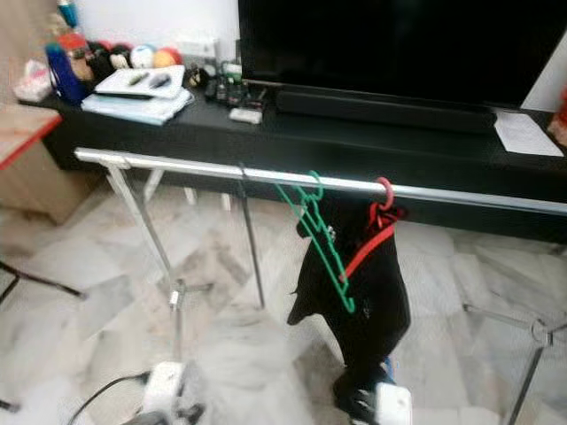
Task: Hang hanger
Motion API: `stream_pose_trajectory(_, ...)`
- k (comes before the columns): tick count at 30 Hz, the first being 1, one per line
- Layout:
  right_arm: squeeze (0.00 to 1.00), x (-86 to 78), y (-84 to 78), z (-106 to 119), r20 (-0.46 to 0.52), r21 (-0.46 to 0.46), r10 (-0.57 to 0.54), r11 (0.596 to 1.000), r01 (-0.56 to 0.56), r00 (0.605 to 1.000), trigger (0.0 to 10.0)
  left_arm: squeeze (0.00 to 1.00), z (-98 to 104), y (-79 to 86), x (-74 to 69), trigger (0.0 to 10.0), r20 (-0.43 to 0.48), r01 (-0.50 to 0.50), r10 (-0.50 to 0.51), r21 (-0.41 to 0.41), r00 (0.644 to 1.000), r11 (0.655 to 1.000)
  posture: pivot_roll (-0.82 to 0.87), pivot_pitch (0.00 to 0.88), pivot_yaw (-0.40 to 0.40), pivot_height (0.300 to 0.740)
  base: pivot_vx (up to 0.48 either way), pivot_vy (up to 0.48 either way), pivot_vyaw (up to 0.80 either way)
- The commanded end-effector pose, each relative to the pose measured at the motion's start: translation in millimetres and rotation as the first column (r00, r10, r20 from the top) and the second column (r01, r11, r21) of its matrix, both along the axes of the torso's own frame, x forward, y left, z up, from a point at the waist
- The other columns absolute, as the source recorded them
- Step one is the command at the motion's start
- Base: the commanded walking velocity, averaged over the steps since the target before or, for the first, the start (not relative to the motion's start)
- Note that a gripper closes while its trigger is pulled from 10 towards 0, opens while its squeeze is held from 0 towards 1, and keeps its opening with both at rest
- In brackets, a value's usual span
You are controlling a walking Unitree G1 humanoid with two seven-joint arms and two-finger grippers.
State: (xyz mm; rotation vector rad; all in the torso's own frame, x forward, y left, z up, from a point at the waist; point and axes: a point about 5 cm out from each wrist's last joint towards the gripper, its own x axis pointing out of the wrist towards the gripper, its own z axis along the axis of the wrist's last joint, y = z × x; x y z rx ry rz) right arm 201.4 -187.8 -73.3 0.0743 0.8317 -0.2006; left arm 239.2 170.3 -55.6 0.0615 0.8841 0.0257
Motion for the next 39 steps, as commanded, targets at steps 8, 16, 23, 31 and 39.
stream_pose_trajectory(8,0.0,-5.0,-4.5,-2,-0.012,-0.001,-0.029,1.0,0.029,1.0,10.0,0.0,-5,-10.8,-6.1,10.0,-0.026,0.007,-0.007,-0.025,1.0,1.0,0.07,0.162,-0.012,0.74,0.0,0.357,0.0)
stream_pose_trajectory(16,0.0,-0.7,-4.8,0,0.003,-0.009,-0.046,0.999,0.046,0.999,10.0,0.0,-5,-10.8,-5.9,10.0,-0.025,0.005,-0.006,-0.026,1.0,1.0,0.07,0.169,-0.013,0.74,0.0,0.341,0.0)
stream_pose_trajectory(23,0.0,3.6,-4.2,3,0.019,-0.013,-0.052,0.999,0.052,0.998,10.0,0.0,-5,-10.6,-5.4,10.0,-0.023,0.014,-0.015,-0.02,1.0,1.0,0.07,0.175,-0.013,0.74,0.0,0.0,0.0)
stream_pose_trajectory(31,0.0,10.1,-6.5,7,0.052,-0.036,-0.076,0.996,0.078,0.996,10.0,0.0,-4,-10.9,-5.2,10.0,-0.018,0.011,-0.011,-0.027,1.0,1.0,0.08,0.178,-0.011,0.74,0.0,0.0,0.0)
stream_pose_trajectory(39,0.0,20.9,-5.9,15,0.095,-0.046,-0.084,0.995,0.089,0.992,10.0,0.0,-4,-10.9,-5.2,10.0,-0.018,0.013,-0.014,-0.029,1.0,0.999,0.08,0.179,-0.011,0.74,0.0,0.0,0.0)
